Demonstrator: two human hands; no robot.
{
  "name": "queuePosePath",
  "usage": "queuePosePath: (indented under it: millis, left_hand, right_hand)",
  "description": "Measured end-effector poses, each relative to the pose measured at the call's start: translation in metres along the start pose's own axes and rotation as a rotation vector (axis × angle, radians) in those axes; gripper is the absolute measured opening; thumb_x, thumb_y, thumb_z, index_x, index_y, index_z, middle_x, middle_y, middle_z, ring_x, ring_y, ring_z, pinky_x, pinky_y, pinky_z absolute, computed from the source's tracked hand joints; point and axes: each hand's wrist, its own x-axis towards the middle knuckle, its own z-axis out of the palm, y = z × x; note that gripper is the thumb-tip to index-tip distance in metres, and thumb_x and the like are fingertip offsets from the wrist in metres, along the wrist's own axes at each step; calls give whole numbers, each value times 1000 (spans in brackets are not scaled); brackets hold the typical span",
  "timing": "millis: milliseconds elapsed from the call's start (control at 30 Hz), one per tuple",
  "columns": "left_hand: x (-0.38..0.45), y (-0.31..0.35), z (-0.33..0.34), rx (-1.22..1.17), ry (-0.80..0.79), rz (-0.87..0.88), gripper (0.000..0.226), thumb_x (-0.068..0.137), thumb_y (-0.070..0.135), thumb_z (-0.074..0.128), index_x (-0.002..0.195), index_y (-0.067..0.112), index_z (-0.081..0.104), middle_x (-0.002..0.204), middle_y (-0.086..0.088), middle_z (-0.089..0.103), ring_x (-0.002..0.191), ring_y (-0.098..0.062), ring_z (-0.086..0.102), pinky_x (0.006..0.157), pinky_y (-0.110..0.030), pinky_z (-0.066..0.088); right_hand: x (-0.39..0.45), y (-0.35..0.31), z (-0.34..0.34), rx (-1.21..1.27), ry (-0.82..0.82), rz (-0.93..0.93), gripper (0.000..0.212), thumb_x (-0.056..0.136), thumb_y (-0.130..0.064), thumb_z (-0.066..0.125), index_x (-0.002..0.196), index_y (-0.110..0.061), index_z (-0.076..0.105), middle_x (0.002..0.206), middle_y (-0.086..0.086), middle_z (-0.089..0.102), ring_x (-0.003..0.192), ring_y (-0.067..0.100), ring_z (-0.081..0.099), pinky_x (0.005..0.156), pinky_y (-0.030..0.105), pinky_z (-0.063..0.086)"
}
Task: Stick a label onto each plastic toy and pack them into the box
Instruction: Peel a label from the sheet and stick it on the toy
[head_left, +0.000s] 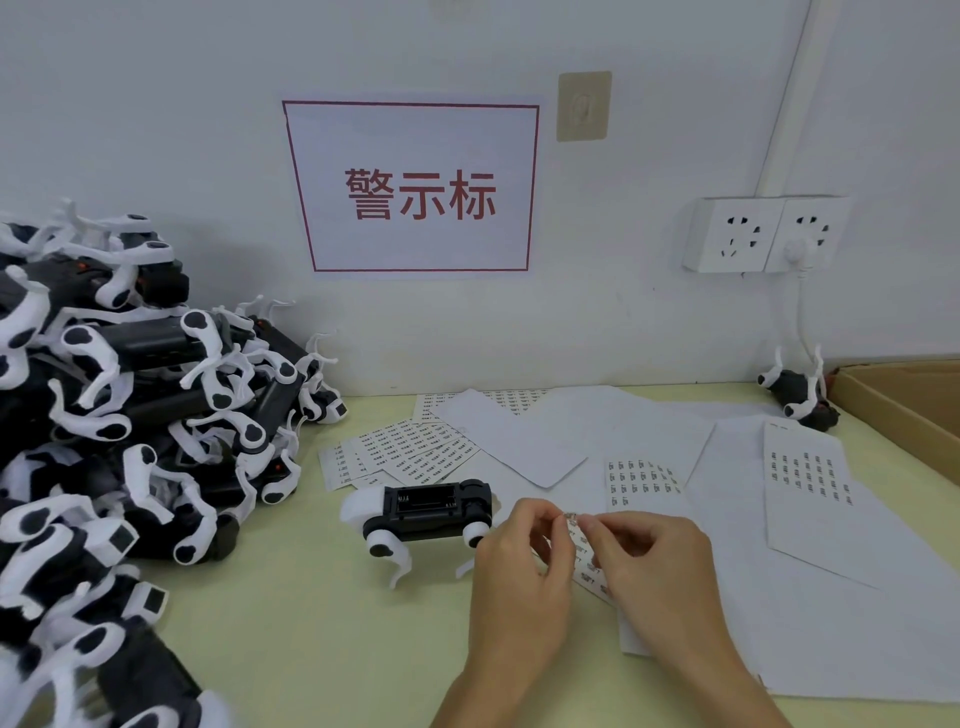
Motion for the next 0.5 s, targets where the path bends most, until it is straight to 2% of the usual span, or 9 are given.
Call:
queuePosePath:
  millis: [33,167,500]
  left_hand:
    - [0,0,0,-4,8,-5,12,92,30,56,82,29,62,73,13,64,71,-10,61,57,-12,40]
    - [1,-2,0,-20,0,-12,12,93,29,57,82,29,62,73,13,65,71,-10,62,57,-12,40]
    - [0,-3,0,-20,-15,-21,14,97,21,59,85,27,64,75,13,66,73,-11,62,58,-15,42]
  right_hand:
    - [1,0,-1,19,-3,10,20,84,-18,76,67,-29,77,59,-12,69,55,5,64,59,24,55]
    - [0,-3,-1,175,-59,54,24,84,-12,74,66,-27,76,57,-6,64,41,8,55,46,13,44]
    - [-2,0,3,237,-96,55,22,85,-11,72,68,-24,72,58,-5,62,42,13,54,46,16,44]
